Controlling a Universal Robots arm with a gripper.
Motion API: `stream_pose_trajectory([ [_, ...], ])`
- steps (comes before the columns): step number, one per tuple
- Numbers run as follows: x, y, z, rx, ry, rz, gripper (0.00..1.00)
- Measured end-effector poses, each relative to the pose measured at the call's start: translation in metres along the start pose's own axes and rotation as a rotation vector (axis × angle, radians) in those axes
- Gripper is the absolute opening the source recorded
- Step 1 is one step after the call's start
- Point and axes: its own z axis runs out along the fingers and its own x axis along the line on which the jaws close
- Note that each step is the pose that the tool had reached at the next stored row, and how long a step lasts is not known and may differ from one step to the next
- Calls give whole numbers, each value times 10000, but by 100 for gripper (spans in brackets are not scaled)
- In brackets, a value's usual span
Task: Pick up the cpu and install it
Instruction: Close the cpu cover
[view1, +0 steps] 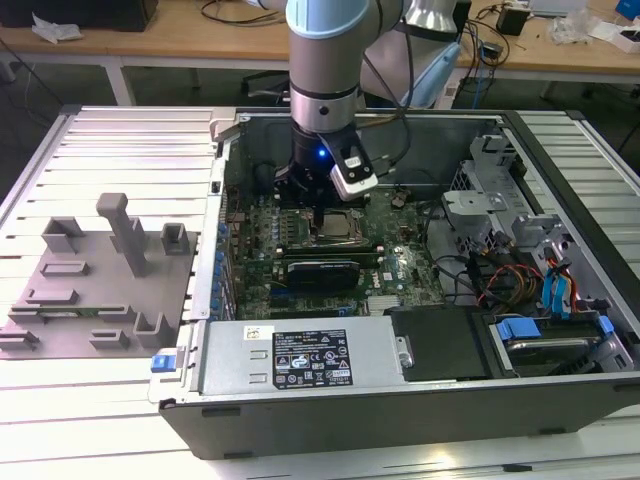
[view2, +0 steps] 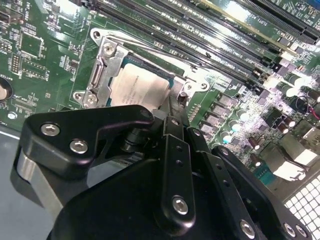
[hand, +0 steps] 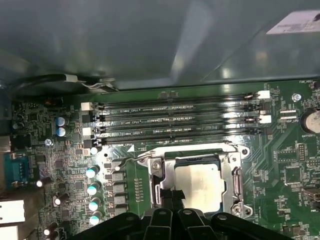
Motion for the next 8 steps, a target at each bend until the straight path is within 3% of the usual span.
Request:
stream_pose_trajectory([
  [4, 63, -3, 32, -29, -42, -5, 11],
  [8, 71, -4, 107, -36, -49, -82, 11],
])
